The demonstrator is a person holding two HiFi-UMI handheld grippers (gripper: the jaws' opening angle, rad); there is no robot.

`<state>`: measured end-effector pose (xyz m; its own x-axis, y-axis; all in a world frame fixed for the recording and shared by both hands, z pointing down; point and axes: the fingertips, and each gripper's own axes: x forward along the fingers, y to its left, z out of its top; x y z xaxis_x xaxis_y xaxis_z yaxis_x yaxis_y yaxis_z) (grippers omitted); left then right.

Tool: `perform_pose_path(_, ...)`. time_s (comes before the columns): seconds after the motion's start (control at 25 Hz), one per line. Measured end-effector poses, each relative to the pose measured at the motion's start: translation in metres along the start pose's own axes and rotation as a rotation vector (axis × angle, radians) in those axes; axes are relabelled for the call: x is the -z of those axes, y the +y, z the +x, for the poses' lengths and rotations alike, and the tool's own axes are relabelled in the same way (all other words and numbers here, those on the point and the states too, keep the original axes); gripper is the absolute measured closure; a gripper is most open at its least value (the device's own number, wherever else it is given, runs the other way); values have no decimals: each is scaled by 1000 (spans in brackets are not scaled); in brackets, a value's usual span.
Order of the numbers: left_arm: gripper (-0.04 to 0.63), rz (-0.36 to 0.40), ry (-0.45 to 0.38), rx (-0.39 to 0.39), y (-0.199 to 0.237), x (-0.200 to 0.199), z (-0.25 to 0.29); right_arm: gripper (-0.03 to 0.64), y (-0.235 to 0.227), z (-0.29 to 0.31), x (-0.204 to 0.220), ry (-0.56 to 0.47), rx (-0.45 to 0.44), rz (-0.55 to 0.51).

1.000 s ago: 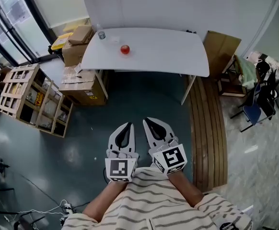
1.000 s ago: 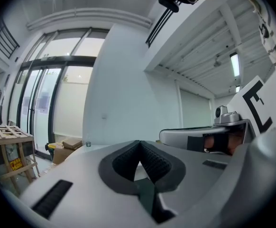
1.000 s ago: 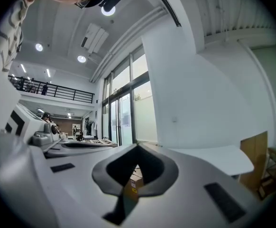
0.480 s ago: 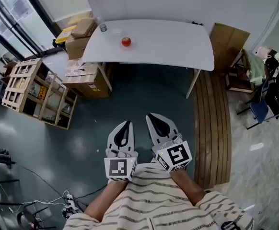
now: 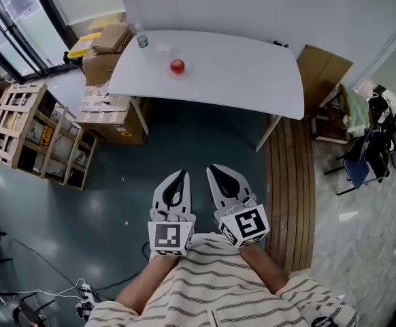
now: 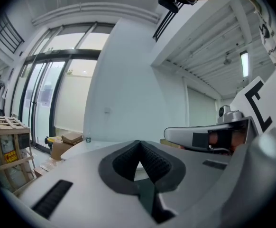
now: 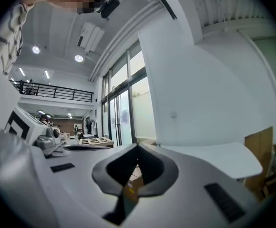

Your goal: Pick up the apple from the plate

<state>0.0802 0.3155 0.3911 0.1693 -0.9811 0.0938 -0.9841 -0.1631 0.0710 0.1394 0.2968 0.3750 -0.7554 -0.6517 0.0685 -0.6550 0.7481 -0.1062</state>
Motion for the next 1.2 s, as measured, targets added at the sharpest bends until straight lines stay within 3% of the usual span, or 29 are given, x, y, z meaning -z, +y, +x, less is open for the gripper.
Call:
perform_pose_path(0.4,591,-24,-13,39,97,-25,86,604,-20,127,-29,-21,48,6)
perform_pose_path(0.76,591,-58,30,90,169,-11,130,604,-23,213,-27,-3,94,-10)
perform_pose_path(1.2,591,-81,29,130,194,-10,179,604,-46,264,-24,34,123,-27)
